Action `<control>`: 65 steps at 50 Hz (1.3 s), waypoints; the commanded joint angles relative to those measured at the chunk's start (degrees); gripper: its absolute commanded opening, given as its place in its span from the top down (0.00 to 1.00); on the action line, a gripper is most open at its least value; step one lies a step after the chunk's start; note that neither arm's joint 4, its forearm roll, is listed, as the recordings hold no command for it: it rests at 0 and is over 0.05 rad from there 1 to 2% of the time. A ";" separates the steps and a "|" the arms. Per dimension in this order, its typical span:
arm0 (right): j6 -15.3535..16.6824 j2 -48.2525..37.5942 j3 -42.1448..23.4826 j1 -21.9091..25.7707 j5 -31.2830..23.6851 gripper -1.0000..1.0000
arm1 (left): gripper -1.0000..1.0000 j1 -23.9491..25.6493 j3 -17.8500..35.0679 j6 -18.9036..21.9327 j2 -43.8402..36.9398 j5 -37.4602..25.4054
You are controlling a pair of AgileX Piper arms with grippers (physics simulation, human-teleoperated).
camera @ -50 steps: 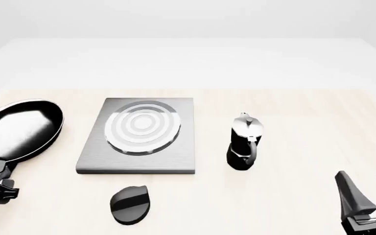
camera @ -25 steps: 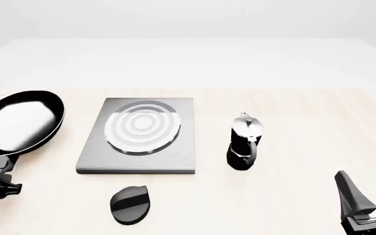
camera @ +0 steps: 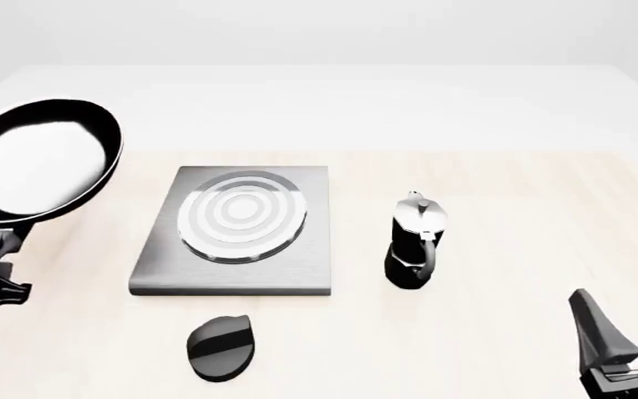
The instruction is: Turn on the stove and put the frying pan on it.
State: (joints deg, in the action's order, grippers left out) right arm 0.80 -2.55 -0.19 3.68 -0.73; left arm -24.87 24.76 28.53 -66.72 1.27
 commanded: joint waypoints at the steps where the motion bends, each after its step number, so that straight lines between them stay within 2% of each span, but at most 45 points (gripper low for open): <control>1: -0.20 0.90 -0.19 -0.13 -0.79 0.00 | 1.00 5.45 2.15 0.28 8.38 -7.82; 3: -0.33 1.64 -0.49 -0.19 -1.70 0.00 | 1.00 8.60 2.55 -0.27 10.01 -10.16; 14: -0.54 2.45 -0.79 -0.77 -2.48 0.00 | 1.00 15.74 4.96 -2.36 11.46 -15.52; 15: -0.61 2.47 -0.84 -0.83 -2.52 0.00 | 1.00 16.68 5.72 -3.50 11.70 -16.44; 17: -0.65 2.50 -1.12 -0.97 -2.75 0.00 | 1.00 17.70 6.28 -2.22 11.83 -17.16; 19: -0.68 2.49 -1.01 -0.99 -2.64 0.00 | 1.00 19.09 7.50 -3.53 11.70 -18.31; 25: -0.75 2.52 -1.02 -1.04 -2.57 0.00 | 1.00 23.40 8.32 -2.45 11.29 -19.91; 36: -0.95 2.46 -1.33 -1.51 -2.75 0.00 | 1.00 27.58 9.29 -1.61 8.68 -19.02; 37: -0.97 2.47 -1.35 -1.56 -2.82 0.00 | 1.00 29.48 8.99 -2.31 7.54 -18.46; 51: -1.18 2.53 -0.70 -1.64 -2.35 0.00 | 1.00 32.49 7.50 0.16 2.02 -12.45; 65: -1.25 2.52 -0.19 -1.82 -2.03 0.00 | 1.00 35.42 6.79 0.61 -0.09 -10.04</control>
State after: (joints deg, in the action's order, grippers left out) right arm -0.38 -0.03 -0.81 1.98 -3.08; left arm 8.34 30.96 28.31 -65.74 -11.23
